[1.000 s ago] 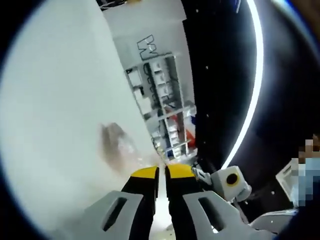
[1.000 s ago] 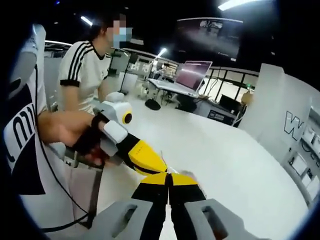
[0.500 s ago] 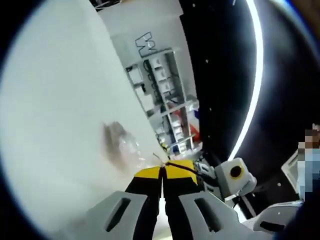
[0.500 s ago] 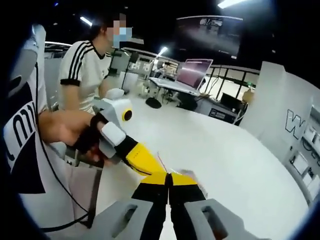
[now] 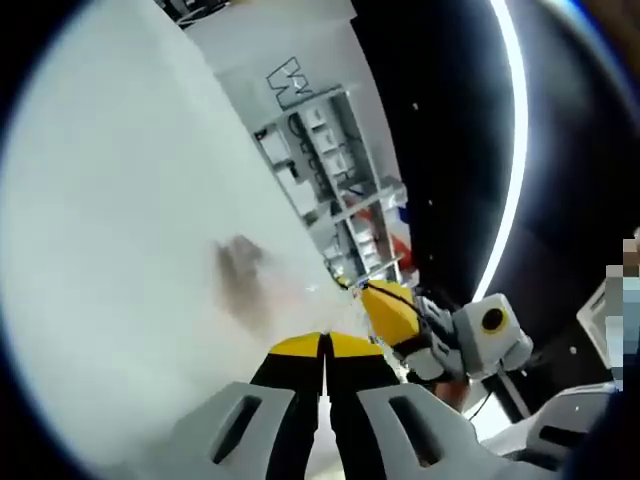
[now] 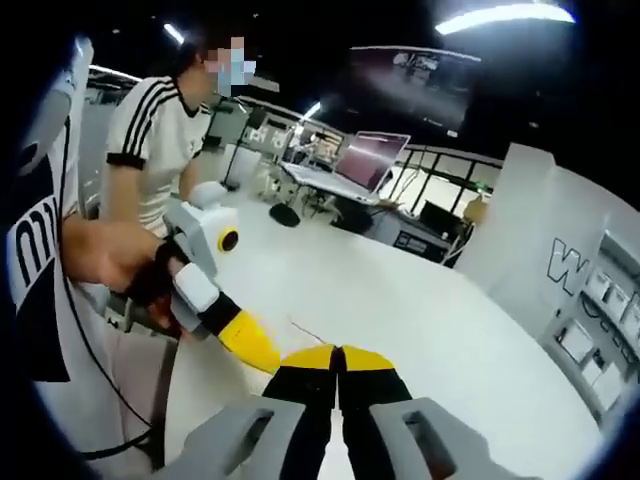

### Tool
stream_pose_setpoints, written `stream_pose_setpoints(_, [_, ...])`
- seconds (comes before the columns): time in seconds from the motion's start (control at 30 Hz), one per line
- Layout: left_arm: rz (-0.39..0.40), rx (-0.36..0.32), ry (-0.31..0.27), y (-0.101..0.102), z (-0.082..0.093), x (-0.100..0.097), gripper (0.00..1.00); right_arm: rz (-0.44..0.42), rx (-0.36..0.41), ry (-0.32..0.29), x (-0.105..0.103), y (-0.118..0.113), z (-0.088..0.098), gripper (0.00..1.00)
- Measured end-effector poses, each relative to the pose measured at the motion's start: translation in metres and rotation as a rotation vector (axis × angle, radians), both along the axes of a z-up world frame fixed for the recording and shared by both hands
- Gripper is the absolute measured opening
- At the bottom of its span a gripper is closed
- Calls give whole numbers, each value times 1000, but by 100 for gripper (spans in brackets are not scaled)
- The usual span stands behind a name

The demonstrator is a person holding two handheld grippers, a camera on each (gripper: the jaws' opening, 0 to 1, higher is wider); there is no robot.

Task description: Open the resealable bag by pulling the two sides of the seal apart until the entire bag opening is separated and visibly accessible.

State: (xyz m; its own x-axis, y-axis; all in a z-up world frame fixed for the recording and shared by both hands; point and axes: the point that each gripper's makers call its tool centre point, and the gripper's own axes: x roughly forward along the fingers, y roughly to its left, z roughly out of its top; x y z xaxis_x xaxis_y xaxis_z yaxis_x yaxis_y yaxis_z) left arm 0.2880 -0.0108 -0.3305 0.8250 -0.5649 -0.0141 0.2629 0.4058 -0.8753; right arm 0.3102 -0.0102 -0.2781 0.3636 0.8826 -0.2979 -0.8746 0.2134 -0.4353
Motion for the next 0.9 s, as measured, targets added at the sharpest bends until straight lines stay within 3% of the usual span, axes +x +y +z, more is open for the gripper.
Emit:
stream_pose_setpoints(0.07, [-3,4,-3,0,0,-1,1,-17,15,-52,4,-3,5,0])
stream_pose_setpoints(0.23, [-9,21,-13,1,0,0,1,-3,-2,-23,-3,-3,-4,0])
stream_pose_setpoints(0.33, [-8,24,-17,1,-2,0,1,15,-32,-36,-9,-3,-10,0])
stream_pose_setpoints(0.43, [-7,27,-18,2,-1,-3,1,21,-53,-33,-14,-3,-15,13])
stream_pose_setpoints(0.6, [-9,33,-20,2,-2,-3,1,51,-110,-35,-24,-1,-27,14])
stream_pose_setpoints(0.9, [-12,69,-23,3,-6,-3,1,12,-176,-115,-10,8,-44,13])
